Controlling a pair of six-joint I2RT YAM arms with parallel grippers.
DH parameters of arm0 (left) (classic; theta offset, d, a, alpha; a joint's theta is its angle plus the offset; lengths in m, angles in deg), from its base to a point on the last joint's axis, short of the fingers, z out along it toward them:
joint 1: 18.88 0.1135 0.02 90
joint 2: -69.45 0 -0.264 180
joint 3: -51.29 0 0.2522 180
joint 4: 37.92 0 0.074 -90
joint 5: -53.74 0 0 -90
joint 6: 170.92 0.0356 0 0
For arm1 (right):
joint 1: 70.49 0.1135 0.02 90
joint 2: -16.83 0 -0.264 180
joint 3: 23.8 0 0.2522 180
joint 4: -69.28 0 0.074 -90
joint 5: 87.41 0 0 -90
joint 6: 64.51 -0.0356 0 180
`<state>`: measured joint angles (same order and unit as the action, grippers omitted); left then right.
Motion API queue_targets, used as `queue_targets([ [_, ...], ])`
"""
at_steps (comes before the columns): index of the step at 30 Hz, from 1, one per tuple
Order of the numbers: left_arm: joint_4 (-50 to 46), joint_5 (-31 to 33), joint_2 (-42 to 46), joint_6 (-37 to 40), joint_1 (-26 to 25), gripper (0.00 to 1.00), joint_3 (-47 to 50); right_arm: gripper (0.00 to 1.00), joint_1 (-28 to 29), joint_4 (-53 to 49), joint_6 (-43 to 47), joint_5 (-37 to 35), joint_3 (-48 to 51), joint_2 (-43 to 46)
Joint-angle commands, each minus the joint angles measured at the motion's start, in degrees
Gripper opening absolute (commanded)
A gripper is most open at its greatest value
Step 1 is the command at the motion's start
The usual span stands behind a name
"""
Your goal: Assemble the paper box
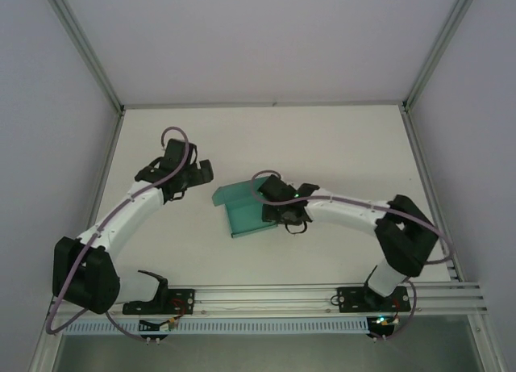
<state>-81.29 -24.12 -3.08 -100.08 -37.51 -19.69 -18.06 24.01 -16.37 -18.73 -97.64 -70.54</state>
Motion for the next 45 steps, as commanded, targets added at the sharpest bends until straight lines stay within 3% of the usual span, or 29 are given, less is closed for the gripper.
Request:
queue_targets([
  [1,1.5,-7.1,5.5,6.2,0.3,1.0,-1.9,0.89,-0.4,0.4,18.1,-7.1,-2.7,2.6],
  [3,2.0,-17.9,7.8,11.6,0.1,1.0,-1.9,0.96,-0.7,4.5,29.5,-4.9,-3.0,3.5],
  [6,1.7,-26.6,9.7,18.1,-2.0,1.0,-0.8,0.98,-2.6,9.8,41.3,0.3,-3.5,3.2],
  [8,1.3,-27.2,10.0,21.5,-3.7,1.0,0.5,0.97,-4.6,9.2,44.6,4.8,-5.6,1.5],
  [11,-1.4,-22.8,8.6,26.7,-5.9,1.0,1.2,0.92,-7.0,6.7,47.0,8.0,-9.4,-2.1],
  [13,-3.4,-20.0,6.2,28.9,-6.6,1.0,0.3,0.84,-7.9,5.8,48.3,7.7,-11.2,-4.3],
  [17,-6.5,-21.1,1.6,31.5,-7.2,0.97,-1.6,0.72,-9.5,4.3,49.3,12.2,-13.8,-8.0],
  [23,-7.5,-19.9,-3.8,33.0,-7.7,0.71,-3.0,0.42,-10.1,3.5,49.9,13.4,-16.3,-11.0],
  [25,-7.6,-19.4,-4.8,32.9,-7.9,0.56,-3.3,0.35,-10.3,3.4,50.1,14.6,-16.2,-11.1],
  [32,-7.8,-17.9,-4.9,33.1,-8.3,0.21,-3.4,0.1,-10.6,3.6,50.4,16.6,-16.0,-11.5],
  [41,-4.8,-15.9,-5.2,29.5,-8.5,0.0,-3.4,0.04,-11.2,6.9,42.6,15.1,-10.8,-6.2],
  [45,-2.0,-13.8,-7.0,23.7,-8.8,0.0,-5.5,0.02,-11.0,7.3,35.5,8.8,-7.9,-3.2],
])
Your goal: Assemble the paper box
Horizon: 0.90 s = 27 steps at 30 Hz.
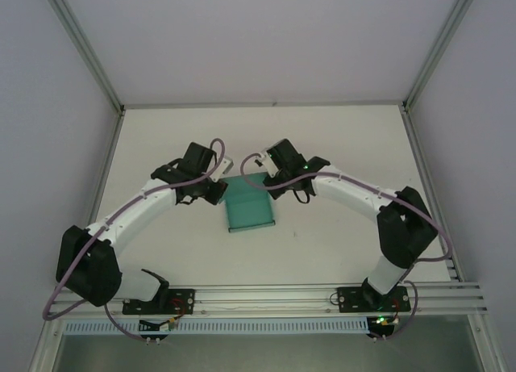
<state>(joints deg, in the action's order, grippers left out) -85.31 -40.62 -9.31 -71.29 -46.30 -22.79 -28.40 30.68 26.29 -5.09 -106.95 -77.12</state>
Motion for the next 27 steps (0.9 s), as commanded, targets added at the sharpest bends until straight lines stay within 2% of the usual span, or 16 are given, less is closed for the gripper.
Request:
queue_targets([
  [1,3.6,2.7,-1.5,-7.3,-0.3,0.0,-2.9,0.02,-0.6,1.0,-9.5,-6.8,2.1,4.2],
  [8,12.1,0.4,-9.7,-20.0,-3.8,0.0,-9.0,0.02,-0.7,6.5,-23.4,-14.0,4.1,5.7],
  [12,16.3,1.3,-15.4,-26.6,-5.1,0.0,-12.4,0.06,-0.6,8.4,-29.2,-18.4,1.9,3.1],
  [15,16.4,3.6,-19.8,-29.1,-6.0,0.0,-15.3,0.07,-0.6,8.3,-31.1,-20.1,-1.2,0.2],
  [19,20.0,2.9,-23.2,-31.1,-6.4,0.0,-16.4,0.08,-1.3,7.9,-35.0,-20.8,-4.4,-3.8],
  [27,20.7,5.8,-23.9,-31.2,-7.7,0.0,-15.3,0.07,-1.7,6.6,-40.2,-22.4,-9.4,-8.9],
])
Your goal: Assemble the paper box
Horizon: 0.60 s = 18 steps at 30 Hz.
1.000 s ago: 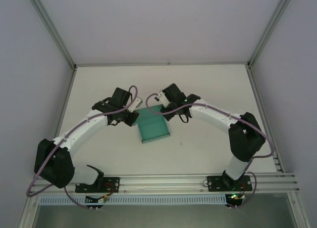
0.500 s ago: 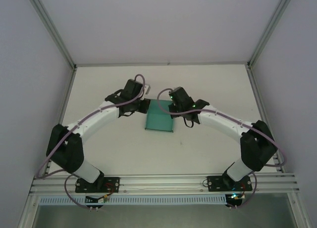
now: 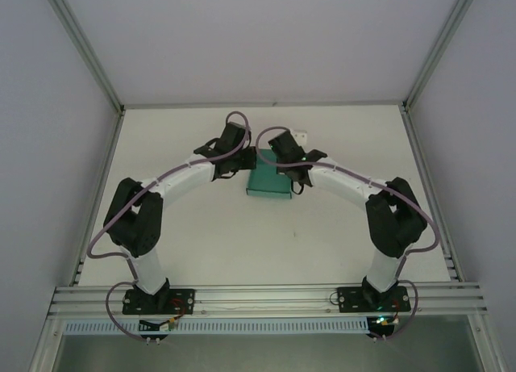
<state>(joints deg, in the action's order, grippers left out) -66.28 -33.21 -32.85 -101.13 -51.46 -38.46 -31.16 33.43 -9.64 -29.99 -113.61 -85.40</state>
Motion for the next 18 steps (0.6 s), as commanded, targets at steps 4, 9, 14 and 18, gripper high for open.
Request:
queue_targets([
  [4,2.8,1.1,0.6,-1.1,-4.0,0.0,2.7,0.04,1.0,5.4,-4.5,2.3,-0.3,-0.6],
  [9,8.4,1.2,2.2,-0.3,-5.2,0.0,8.4,0.02,1.1,11.4,-3.2,2.7,7.7,1.4],
  [14,10.1,2.7,4.7,0.7,-5.8,0.0,14.6,0.0,1.8,17.4,0.0,2.9,15.3,3.5],
  [18,10.0,2.5,6.3,-0.1,-6.3,0.06,16.1,0.0,2.9,19.2,2.3,1.3,17.9,4.1],
])
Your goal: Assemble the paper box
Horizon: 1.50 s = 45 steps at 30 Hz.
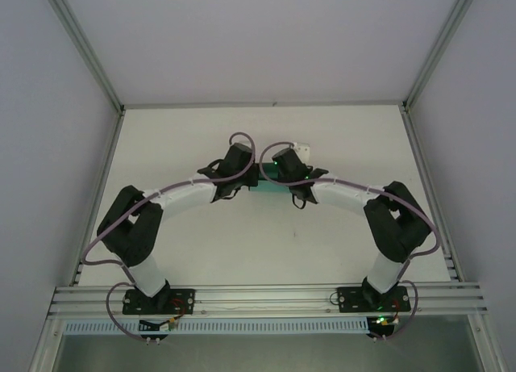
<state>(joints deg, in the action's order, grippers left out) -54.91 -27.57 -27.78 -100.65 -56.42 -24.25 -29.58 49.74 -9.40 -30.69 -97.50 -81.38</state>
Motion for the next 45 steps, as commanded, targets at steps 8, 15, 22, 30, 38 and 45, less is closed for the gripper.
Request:
queue_targets([
  [8,-5.6,-2.4,7.2,-2.2,-1.3,0.63,1.3,0.0,2.7,3.8,2.5,-0.4,5.3,0.5],
  [15,-17.2,4.5,14.8,-6.8,-0.8,1.0,-1.1,0.0,3.6,7.2,3.6,-0.7,9.4,0.8],
  [22,-19.2,-7.1,9.1,-12.3,7.6,1.0,-6.2,0.03,5.0,10.9,5.1,-1.5,11.8,0.7],
  [30,-13.2,-22.0,-3.1,-14.1,11.0,0.91,-8.0,0.03,6.4,14.7,4.1,-1.8,14.6,0.4],
  [38,-2.7,-27.4,-5.6,-17.3,11.1,0.75,-1.4,0.12,8.3,16.3,4.5,-2.3,17.2,1.5],
  [45,0.7,-27.1,-7.4,-17.3,11.2,0.66,2.2,0.23,9.2,14.0,4.8,-1.4,20.3,5.9],
])
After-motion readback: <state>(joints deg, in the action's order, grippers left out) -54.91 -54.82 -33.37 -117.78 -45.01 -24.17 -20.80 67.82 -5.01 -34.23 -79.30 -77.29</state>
